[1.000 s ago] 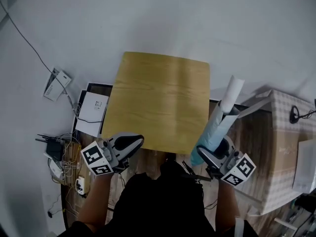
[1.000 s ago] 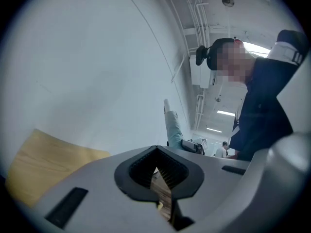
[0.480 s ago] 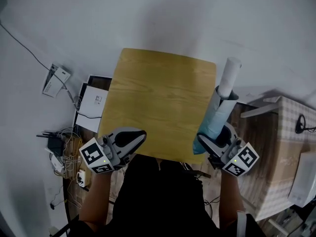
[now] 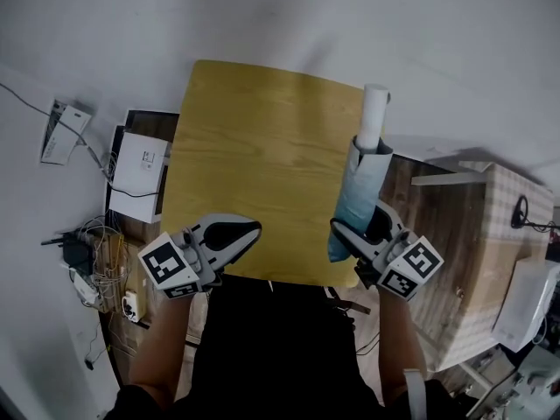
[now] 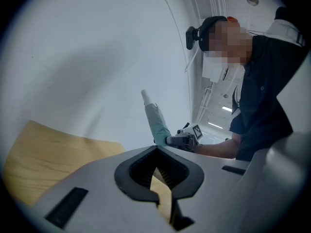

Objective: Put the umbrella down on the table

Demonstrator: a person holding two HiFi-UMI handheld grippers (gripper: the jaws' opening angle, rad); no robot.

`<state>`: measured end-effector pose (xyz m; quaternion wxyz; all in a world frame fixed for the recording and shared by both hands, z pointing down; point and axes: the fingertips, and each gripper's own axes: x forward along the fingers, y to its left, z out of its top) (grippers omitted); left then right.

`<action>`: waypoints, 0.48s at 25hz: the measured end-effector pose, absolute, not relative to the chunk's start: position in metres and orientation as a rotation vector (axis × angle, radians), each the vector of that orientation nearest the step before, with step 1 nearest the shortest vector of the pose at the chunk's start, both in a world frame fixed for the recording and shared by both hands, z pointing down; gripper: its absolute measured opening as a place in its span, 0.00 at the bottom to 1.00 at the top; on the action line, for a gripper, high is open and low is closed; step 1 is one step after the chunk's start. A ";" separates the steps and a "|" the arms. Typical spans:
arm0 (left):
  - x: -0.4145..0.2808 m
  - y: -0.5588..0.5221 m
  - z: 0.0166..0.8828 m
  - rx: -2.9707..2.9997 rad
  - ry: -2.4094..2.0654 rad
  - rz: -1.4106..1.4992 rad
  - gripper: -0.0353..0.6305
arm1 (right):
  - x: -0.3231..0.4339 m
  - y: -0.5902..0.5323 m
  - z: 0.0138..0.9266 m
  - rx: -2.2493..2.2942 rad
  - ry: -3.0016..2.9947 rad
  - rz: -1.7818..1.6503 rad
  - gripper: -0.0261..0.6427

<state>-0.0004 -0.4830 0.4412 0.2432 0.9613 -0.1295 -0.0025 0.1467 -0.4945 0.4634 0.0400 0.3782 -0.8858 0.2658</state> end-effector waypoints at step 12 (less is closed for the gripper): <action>-0.014 -0.518 0.515 2.539 -0.403 0.132 0.07 | 0.104 -0.539 0.573 1.084 -2.452 0.960 0.48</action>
